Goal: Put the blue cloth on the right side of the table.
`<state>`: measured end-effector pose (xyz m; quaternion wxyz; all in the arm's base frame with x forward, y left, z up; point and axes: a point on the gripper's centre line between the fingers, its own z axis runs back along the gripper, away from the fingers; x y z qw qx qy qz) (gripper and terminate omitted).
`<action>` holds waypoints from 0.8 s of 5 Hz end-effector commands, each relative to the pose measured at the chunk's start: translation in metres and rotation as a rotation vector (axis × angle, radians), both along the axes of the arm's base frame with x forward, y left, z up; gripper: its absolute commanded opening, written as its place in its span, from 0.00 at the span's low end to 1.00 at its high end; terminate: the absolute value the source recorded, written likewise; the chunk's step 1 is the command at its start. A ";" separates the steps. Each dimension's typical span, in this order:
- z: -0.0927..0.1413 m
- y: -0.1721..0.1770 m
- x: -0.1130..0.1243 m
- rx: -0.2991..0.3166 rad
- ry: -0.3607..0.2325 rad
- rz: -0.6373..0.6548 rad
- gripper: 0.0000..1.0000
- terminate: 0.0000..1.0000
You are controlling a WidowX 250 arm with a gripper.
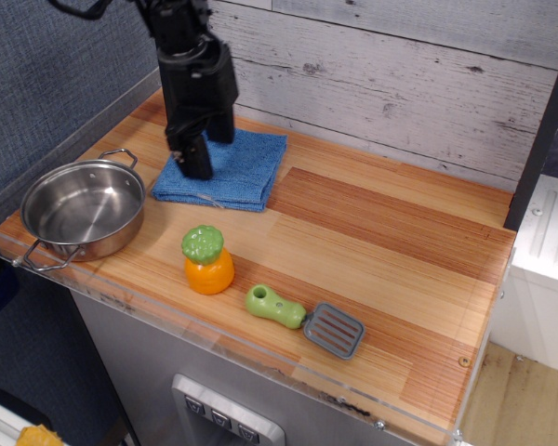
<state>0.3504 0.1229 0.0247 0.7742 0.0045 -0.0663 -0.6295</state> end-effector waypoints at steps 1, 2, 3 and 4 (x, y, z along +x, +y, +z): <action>0.004 0.007 0.004 0.016 -0.028 0.012 1.00 0.00; -0.003 0.000 0.006 0.007 -0.014 0.007 1.00 0.00; -0.005 -0.011 0.010 0.006 -0.011 -0.010 1.00 0.00; -0.004 -0.028 0.017 -0.008 -0.017 -0.035 1.00 0.00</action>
